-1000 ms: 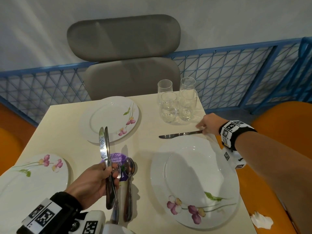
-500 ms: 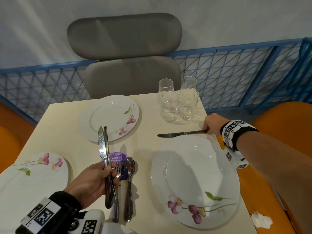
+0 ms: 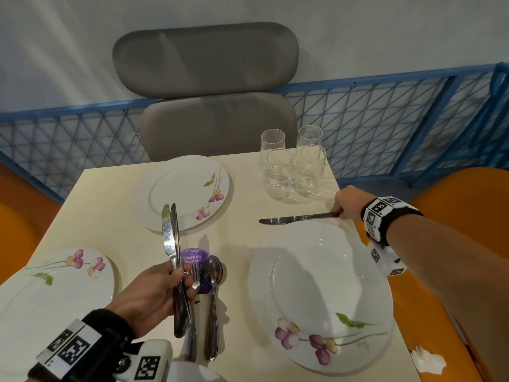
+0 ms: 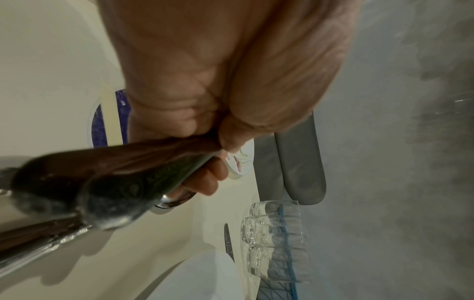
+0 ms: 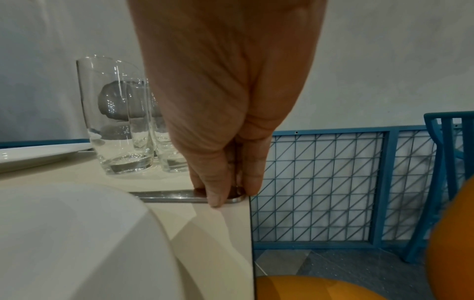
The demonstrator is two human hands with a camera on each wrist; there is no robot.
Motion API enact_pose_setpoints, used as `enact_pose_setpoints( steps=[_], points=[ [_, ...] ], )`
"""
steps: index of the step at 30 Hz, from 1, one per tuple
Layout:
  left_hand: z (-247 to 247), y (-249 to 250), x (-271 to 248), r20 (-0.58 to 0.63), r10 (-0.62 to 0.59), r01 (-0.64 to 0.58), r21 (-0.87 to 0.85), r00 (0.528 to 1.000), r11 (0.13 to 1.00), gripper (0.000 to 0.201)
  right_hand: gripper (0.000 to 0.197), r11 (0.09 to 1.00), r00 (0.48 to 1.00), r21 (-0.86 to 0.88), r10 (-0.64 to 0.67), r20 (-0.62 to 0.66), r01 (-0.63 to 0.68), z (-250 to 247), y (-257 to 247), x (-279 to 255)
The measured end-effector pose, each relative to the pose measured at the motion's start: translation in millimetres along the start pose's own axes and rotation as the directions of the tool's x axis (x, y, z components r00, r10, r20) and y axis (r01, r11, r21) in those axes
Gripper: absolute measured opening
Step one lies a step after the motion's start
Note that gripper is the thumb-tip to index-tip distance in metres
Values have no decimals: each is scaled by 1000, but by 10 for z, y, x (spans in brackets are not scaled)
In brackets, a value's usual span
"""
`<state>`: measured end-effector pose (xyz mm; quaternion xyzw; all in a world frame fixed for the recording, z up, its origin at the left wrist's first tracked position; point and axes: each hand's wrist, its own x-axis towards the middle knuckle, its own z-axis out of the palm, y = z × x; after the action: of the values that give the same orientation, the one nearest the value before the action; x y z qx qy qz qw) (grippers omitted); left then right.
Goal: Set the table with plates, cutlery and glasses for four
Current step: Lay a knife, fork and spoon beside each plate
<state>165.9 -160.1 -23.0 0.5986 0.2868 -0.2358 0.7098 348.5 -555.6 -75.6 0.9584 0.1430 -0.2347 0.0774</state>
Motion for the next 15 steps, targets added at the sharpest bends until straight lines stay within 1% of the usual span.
enact_pose_setpoints(
  steps=[5, 15],
  points=[
    [38, -6, -30, 3, 4, -4, -19, 1000, 1000, 20, 33, 999, 1000, -40, -7, 24, 8, -4, -5, 20],
    [35, -13, -57, -15, -1, 1, -16, 1000, 1000, 20, 31, 999, 1000, -41, 10, 21, -9, 14, -6, 37]
  ],
)
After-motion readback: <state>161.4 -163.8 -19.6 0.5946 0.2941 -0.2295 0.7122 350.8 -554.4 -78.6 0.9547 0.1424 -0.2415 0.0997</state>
